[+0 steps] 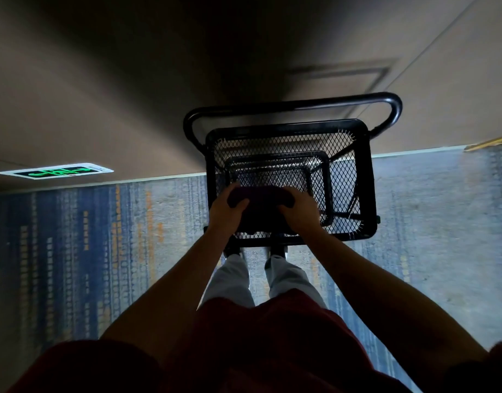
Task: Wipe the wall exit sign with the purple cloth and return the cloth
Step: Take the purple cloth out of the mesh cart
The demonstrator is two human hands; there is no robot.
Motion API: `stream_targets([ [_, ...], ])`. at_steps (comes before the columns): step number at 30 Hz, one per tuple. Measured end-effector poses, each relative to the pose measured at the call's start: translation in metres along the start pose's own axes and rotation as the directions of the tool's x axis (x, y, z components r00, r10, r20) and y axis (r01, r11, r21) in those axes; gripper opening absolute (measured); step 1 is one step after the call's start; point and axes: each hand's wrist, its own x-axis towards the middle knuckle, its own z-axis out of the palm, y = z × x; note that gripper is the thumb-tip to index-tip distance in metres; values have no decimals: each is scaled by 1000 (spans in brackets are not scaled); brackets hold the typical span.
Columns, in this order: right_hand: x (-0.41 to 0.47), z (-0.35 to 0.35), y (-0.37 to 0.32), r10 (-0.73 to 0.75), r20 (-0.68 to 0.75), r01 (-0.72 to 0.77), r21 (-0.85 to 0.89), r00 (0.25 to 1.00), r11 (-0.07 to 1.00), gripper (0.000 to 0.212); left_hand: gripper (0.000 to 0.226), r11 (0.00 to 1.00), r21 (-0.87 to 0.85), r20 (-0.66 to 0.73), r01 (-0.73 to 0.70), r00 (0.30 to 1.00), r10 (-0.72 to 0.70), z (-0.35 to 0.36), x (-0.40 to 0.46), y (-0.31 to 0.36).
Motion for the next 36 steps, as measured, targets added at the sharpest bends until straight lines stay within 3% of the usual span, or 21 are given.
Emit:
stream_targets([
  [3,-1,-16,-7,20,6,-21,184,1000,983,40,55,985,-159,-1,-61,998,62,-8,-12,18],
  [7,-1,-51,-26,0,119,-53,442,993,895,41,54,945,-292,-50,-147,989,138,-30,-31,44],
  [13,-16,-102,-57,-156,154,37,587,976,809,35,51,812,-541,-182,-218,973,140,-59,-64,68],
  [17,-31,-118,-89,-270,263,-39,779,926,626,27,55,738,-625,-237,-254,963,131,-72,-92,69],
  [25,-78,-103,-169,-489,304,104,757,818,645,36,61,566,-766,-346,-304,938,35,-116,-153,24],
  [29,-112,-79,-197,-571,354,124,763,741,634,34,51,620,-720,-362,-313,931,50,-149,-192,-7],
  [33,-155,-51,-223,-670,431,236,707,604,667,34,66,867,-406,-292,-289,940,177,-188,-238,-49],
  [36,-195,-24,-244,-713,507,394,601,484,695,36,69,917,-250,-227,-312,939,258,-221,-282,-75],
])
